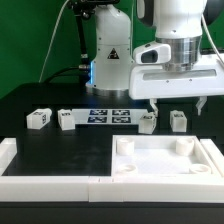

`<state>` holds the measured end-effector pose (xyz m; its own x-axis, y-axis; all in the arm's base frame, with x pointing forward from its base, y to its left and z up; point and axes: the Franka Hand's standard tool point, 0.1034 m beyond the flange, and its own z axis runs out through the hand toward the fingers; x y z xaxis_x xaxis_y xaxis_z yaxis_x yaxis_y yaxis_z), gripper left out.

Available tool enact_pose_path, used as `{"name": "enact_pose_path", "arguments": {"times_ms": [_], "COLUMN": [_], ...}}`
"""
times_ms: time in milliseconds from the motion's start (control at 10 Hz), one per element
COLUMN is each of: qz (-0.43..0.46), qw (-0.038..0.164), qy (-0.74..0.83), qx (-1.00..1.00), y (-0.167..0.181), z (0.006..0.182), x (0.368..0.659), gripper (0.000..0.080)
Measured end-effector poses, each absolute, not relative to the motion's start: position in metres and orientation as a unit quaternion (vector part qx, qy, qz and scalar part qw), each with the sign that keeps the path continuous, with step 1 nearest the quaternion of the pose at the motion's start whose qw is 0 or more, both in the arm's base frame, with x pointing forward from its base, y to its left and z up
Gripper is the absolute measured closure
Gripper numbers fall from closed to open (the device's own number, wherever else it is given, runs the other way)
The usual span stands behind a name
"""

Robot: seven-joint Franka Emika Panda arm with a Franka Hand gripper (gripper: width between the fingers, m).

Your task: Assemble one leg

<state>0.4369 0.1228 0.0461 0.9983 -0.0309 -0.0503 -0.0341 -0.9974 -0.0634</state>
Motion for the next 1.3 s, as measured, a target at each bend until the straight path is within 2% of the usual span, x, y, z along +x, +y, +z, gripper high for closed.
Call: {"name": "enact_pose_path", "arguments": {"times_ms": [200, 500, 700, 1000, 1300], "qz": [0.038, 0.18, 0.257, 0.378, 0.489], "qw": [0.03, 0.015, 0.008, 0.018, 0.012], "qy": [0.012, 0.007, -0.018, -0.056, -0.06], "qx": [-0.999, -0.984, -0.966, -0.924, -0.87], "y": [0.122, 0.124, 0.131, 0.132, 0.135], "z": [0.045, 0.044, 0.041, 0.034, 0.029], "x": [0.434, 0.424, 0.405, 0.395, 0.385], "gripper": [0.0151, 0.0151, 0.0151, 0.0151, 0.0151]}}
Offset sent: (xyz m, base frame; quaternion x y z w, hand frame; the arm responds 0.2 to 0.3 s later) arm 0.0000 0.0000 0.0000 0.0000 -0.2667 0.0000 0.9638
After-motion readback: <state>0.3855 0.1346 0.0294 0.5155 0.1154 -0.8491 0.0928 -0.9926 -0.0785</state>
